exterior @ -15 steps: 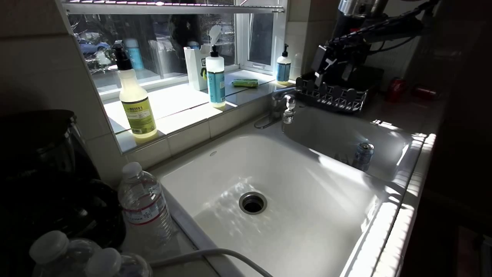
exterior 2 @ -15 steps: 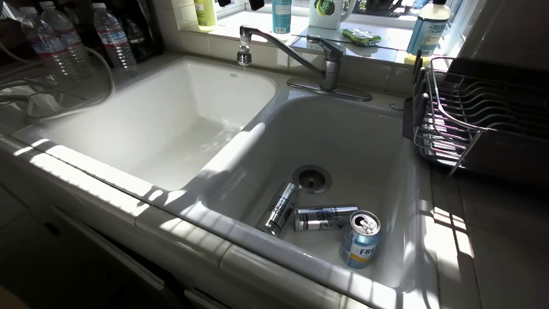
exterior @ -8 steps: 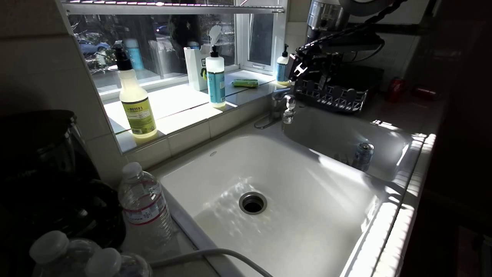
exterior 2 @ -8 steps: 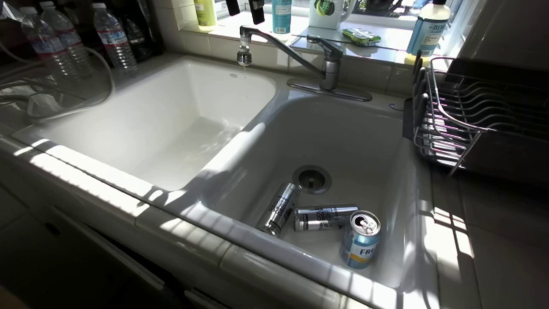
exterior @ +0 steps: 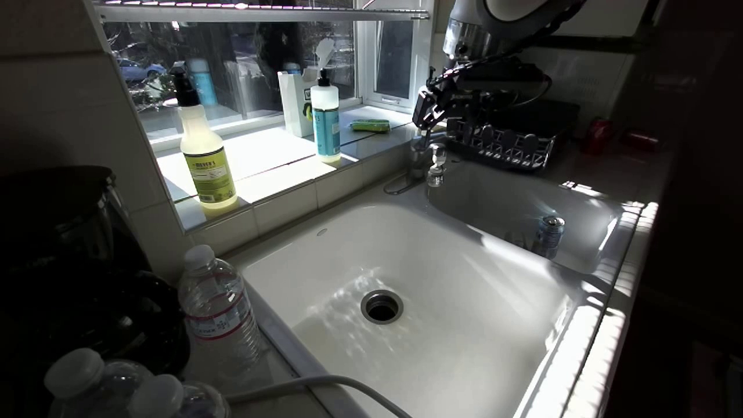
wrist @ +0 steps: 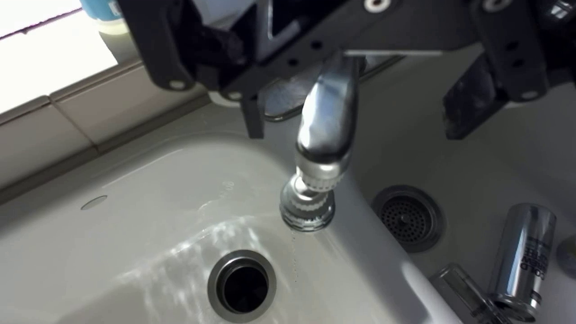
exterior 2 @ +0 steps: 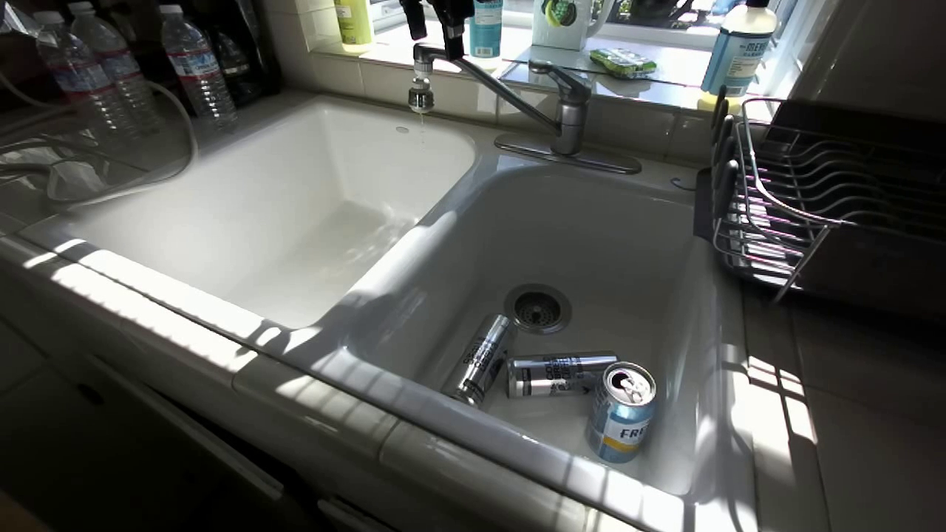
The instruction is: Turn the faucet to the right, then open the tap
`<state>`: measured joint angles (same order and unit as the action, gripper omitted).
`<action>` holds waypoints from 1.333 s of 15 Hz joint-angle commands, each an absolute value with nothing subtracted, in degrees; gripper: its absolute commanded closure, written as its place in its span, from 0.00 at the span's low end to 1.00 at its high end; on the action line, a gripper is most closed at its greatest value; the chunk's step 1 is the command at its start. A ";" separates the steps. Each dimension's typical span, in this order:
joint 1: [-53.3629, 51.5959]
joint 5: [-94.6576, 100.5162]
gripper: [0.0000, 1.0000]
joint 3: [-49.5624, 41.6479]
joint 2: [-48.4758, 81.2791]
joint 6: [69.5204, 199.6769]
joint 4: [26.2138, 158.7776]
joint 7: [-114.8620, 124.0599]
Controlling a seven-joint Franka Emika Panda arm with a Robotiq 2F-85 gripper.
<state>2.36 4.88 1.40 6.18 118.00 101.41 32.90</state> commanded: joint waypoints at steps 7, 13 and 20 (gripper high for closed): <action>1.23 1.78 0.00 -0.93 7.72 114.74 101.21 33.61; 1.72 1.21 0.00 -1.57 6.49 111.34 102.73 32.19; 2.04 6.55 0.00 -2.45 4.51 114.74 106.71 28.28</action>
